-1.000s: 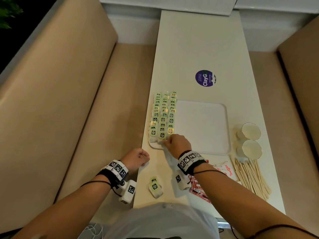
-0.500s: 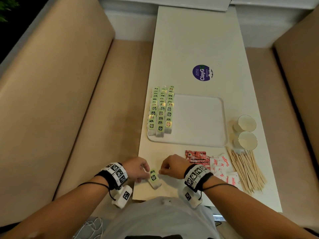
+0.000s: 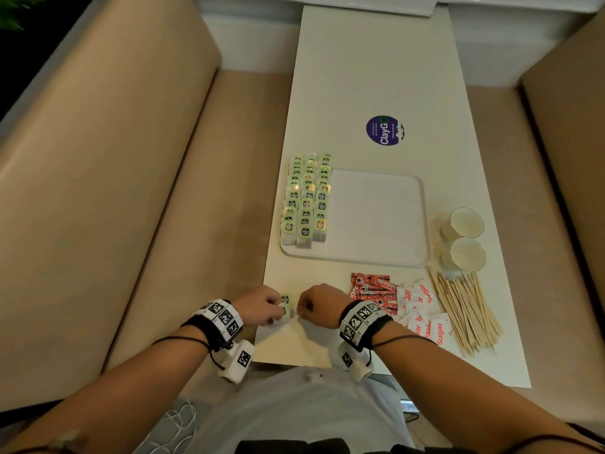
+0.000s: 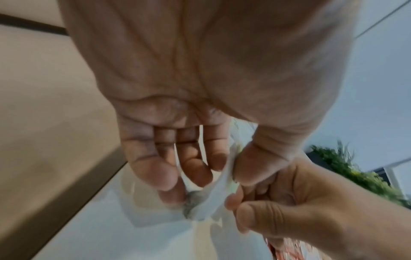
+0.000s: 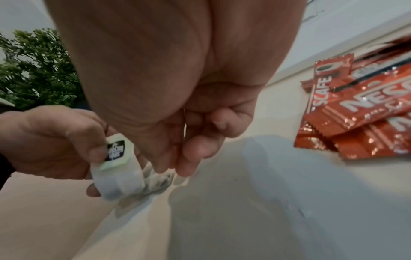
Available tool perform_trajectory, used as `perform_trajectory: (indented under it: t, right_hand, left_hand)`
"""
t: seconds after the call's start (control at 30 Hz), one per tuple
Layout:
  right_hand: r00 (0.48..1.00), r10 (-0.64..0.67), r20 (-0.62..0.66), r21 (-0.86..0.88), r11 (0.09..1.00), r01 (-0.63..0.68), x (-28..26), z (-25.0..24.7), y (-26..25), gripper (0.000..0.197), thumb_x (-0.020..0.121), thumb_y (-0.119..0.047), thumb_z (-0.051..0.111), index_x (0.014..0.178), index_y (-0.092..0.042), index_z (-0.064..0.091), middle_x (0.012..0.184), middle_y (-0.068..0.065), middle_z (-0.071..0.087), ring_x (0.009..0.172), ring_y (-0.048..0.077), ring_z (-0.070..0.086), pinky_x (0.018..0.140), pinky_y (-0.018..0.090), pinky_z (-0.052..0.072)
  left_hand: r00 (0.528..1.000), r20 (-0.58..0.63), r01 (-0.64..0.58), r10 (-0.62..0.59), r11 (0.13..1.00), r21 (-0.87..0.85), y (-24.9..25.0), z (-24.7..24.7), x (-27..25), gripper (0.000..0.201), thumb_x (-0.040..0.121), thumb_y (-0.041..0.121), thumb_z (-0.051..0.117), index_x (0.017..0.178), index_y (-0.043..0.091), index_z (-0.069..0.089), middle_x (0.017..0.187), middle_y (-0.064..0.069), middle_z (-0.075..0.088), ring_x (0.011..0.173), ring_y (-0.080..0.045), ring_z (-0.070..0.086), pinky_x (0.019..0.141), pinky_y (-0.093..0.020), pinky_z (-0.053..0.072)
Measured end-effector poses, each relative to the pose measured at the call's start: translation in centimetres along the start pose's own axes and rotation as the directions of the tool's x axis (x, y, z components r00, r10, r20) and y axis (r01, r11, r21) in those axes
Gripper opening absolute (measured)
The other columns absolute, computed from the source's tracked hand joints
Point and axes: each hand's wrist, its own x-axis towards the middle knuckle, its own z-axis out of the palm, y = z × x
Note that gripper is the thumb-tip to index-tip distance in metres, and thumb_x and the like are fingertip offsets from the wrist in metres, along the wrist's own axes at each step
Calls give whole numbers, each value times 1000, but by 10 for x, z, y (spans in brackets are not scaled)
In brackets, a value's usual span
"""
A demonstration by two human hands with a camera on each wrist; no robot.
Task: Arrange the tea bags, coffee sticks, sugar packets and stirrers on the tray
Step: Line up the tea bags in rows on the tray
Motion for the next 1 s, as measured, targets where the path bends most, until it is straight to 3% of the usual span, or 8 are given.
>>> perform_trajectory:
  t: [0.13,0.27,0.33,0.4,0.53,0.63,0.83,1.0]
  right_hand:
    - [998,49,-41,-59,997,-51,4,-1,-3,23,94,-38,65,98,-17,74,95,2,73,80,19,63,72,29,50]
    - [995,89,-42,-90,992,-92,12,-6,-14,30,92,-46,66,92,-17,74,87,2,70,81,22,65,70,31,53]
    - [992,124,-35,-101,987,-127,17,-7,-21,41,89,-55,65,83,-15,71,76,1,65,76,23,65,67,31,52]
    - [989,146,-30,-140,979,-149,20,-6,-27,52,84,-66,64,71,-15,60,67,0,57,72,24,62,63,30,48]
    - [994,105,-32,-287,951,-110,25,-3,-36,57,80,-70,68,92,-15,64,85,4,65,74,24,58,67,32,47]
    - [995,90,-37,-322,942,-97,26,-6,-38,53,81,-63,71,100,-13,67,93,6,69,75,25,57,68,32,48]
    - [986,166,-19,-223,961,-166,24,-8,-26,42,81,-56,73,82,-18,55,73,-2,56,73,24,60,64,30,47]
    - [982,184,-32,-157,970,-187,18,-10,-15,43,85,-54,69,72,-18,50,69,-3,51,72,23,59,64,30,47]
  left_hand:
    - [997,-70,10,-21,988,-152,-4,-11,-4,41,88,-1,57,54,19,45,55,5,49,51,-9,54,60,-28,49]
    - [992,-124,-5,-26,969,-246,-3,-15,-12,38,82,0,57,52,17,41,56,-1,38,56,-15,39,56,-25,38]
    - [991,-135,-18,-22,959,-283,-5,-16,-14,29,81,0,54,57,11,44,61,-9,55,58,-14,50,60,-27,39]
    - [993,-115,-34,-11,926,-376,-4,-18,-13,19,83,-8,47,69,4,52,83,-21,69,72,-14,69,68,-31,45]
    - [984,-83,82,-155,819,-568,-1,-16,-13,21,88,-8,37,72,5,44,71,-23,60,63,-34,69,52,-32,56]
    - [984,-61,106,-169,820,-563,4,-14,-17,16,88,-1,40,76,5,47,64,-14,55,60,-33,65,51,-31,54]
    - [988,-69,77,-135,840,-537,7,-12,-13,4,94,8,53,93,6,55,68,-6,49,57,-22,61,52,-29,52]
    - [981,-90,124,-174,907,-401,8,-5,-4,18,97,19,59,107,5,63,67,-5,52,53,-17,55,48,-25,46]
